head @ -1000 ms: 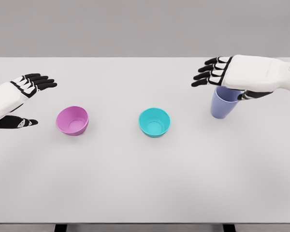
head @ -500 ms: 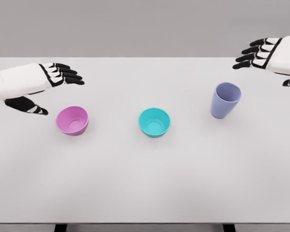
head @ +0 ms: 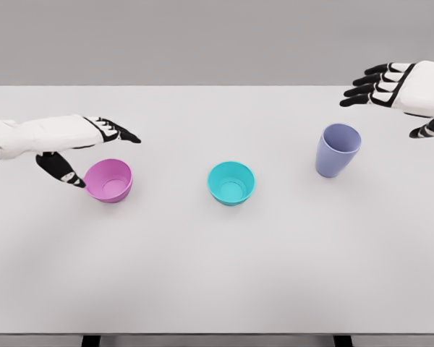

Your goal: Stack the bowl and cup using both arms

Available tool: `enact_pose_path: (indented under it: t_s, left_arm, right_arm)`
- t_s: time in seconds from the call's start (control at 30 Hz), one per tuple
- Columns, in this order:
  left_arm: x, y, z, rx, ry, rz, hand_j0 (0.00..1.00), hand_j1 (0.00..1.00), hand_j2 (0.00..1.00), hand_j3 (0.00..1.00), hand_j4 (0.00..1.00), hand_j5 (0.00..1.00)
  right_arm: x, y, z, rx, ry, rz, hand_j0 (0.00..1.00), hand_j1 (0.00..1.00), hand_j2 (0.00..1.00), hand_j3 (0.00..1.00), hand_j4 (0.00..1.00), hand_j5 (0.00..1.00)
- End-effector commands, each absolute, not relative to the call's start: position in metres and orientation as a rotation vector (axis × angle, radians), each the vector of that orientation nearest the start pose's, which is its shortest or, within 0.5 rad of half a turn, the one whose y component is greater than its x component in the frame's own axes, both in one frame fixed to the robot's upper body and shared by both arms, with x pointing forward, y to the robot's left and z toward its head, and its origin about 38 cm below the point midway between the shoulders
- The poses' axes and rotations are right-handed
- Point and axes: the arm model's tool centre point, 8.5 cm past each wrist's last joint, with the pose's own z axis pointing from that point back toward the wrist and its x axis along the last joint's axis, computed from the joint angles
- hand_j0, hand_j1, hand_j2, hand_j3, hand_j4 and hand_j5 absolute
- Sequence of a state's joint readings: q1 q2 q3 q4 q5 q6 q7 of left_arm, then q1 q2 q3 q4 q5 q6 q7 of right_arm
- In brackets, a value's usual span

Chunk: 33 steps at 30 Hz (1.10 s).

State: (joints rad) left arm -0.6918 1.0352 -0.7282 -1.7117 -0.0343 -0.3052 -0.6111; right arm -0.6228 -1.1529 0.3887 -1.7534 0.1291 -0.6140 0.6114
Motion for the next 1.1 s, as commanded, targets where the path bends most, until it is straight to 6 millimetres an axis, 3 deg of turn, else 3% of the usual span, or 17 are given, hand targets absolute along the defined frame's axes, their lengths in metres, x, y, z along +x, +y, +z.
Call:
enact_pose_path:
  t_s: [0.0, 0.13, 0.23, 0.33, 0.63, 0.73, 0.83, 0.87, 0.97, 1.07]
  left_arm:
    - [0.399, 0.306, 0.255, 0.254, -1.283, -1.961, 1.0, 1.0, 1.0, 1.0, 1.0, 1.0]
    - [0.399, 0.306, 0.25, 0.276, -1.257, -1.988, 1.0, 1.0, 1.0, 1.0, 1.0, 1.0]
    - [0.402, 0.306, 0.253, 0.266, -1.258, -1.973, 1.0, 1.0, 1.0, 1.0, 1.0, 1.0]
    - [0.406, 0.3, 0.246, 0.221, -1.205, -1.936, 1.0, 1.0, 1.0, 1.0, 1.0, 1.0]
    - [0.407, 0.301, 0.234, 0.2, -1.173, -1.933, 1.0, 1.0, 1.0, 1.0, 1.0, 1.0]
    - [0.406, 0.299, 0.231, 0.195, -1.165, -1.942, 1.0, 1.0, 1.0, 1.0, 1.0, 1.0]
    - [0.407, 0.299, 0.227, 0.225, -1.145, -1.969, 1.0, 1.0, 1.0, 1.0, 1.0, 1.0]
    - [0.407, 0.3, 0.227, 0.261, -1.128, -1.995, 1.0, 1.0, 1.0, 1.0, 1.0, 1.0]
    - [0.41, 0.3, 0.227, 0.345, -1.095, -2.058, 1.0, 1.0, 1.0, 1.0, 1.0, 1.0]
    - [0.411, 0.298, 0.227, 0.38, -1.087, -2.092, 1.0, 1.0, 1.0, 1.0, 1.0, 1.0]
  right_arm:
    - [0.375, -0.337, 0.359, 0.731, 2.046, -2.814, 1.0, 1.0, 1.0, 1.0, 1.0, 1.0]
    - [0.373, -0.343, 0.365, 0.759, 2.062, -2.801, 1.0, 1.0, 1.0, 1.0, 1.0, 1.0]
    - [0.37, -0.35, 0.386, 0.837, 2.11, -2.726, 1.0, 1.0, 1.0, 1.0, 1.0, 1.0]
    - [0.368, -0.35, 0.389, 0.801, 2.166, -2.699, 1.0, 1.0, 1.0, 1.0, 1.0, 1.0]
    - [0.361, -0.367, 0.4, 0.886, 2.064, -2.776, 1.0, 1.0, 1.0, 1.0, 1.0, 1.0]
    - [0.361, -0.368, 0.388, 0.849, 2.066, -2.813, 1.0, 1.0, 1.0, 1.0, 1.0, 1.0]
    - [0.36, -0.369, 0.355, 0.743, 2.072, -2.905, 1.0, 1.0, 1.0, 1.0, 1.0, 1.0]
    - [0.36, -0.367, 0.354, 0.733, 2.082, -2.9, 1.0, 1.0, 1.0, 1.0, 1.0, 1.0]
    - [0.36, -0.37, 0.373, 0.804, 2.069, -2.861, 1.0, 1.0, 1.0, 1.0, 1.0, 1.0]
    - [0.351, -0.388, 0.398, 0.943, 1.957, -2.902, 1.0, 1.0, 1.0, 1.0, 1.0, 1.0]
